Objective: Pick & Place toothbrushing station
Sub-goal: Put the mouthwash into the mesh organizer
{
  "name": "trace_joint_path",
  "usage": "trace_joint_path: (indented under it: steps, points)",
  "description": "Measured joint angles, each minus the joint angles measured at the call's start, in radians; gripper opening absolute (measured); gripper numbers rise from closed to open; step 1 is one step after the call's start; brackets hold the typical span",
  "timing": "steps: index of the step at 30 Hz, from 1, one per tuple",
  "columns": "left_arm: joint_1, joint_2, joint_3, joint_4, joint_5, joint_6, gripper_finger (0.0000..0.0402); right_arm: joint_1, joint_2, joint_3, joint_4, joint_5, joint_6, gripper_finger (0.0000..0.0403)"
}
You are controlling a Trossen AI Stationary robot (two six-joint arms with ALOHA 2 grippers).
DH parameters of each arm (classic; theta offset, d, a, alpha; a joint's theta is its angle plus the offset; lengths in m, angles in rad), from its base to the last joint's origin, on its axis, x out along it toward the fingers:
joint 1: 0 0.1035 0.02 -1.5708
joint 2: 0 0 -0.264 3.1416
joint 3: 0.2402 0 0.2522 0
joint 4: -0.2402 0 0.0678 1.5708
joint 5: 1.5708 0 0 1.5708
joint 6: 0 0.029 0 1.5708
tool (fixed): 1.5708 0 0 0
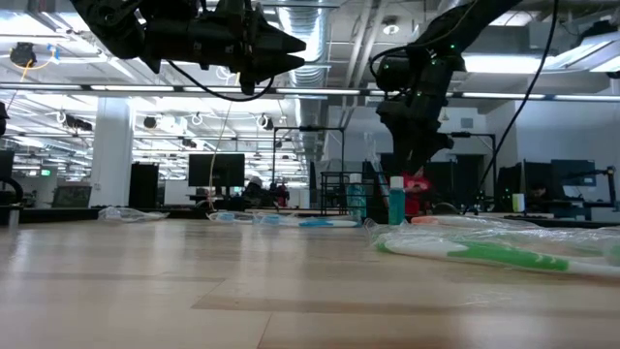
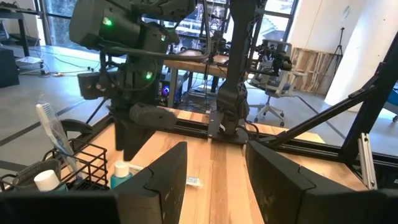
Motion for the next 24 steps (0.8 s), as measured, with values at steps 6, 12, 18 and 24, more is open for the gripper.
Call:
trace_joint_path:
  steps: [6,12,18,24]
  points:
    - [0.0,0.0,0.0,0.0,0.0,0.0,0.0156,0.012,0.012,0.0,0.008,-0.004,-0.004,0.0194]
    - [0.0,0.0,0.0,0.0,0.0,0.0,0.0156,0.014,0.042,0.002,0.025,-0.004,-0.007,0.0196]
    - [0.0,0.0,0.0,0.0,0.0,0.0,0.0156,0.009,0.098,0.0,0.02,-0.008,-0.01,0.0194]
    - [0.0,0.0,0.0,0.0,0.0,0.0,0.0156,0.009,0.136,0.0,0.028,-0.008,-0.023,0.0194]
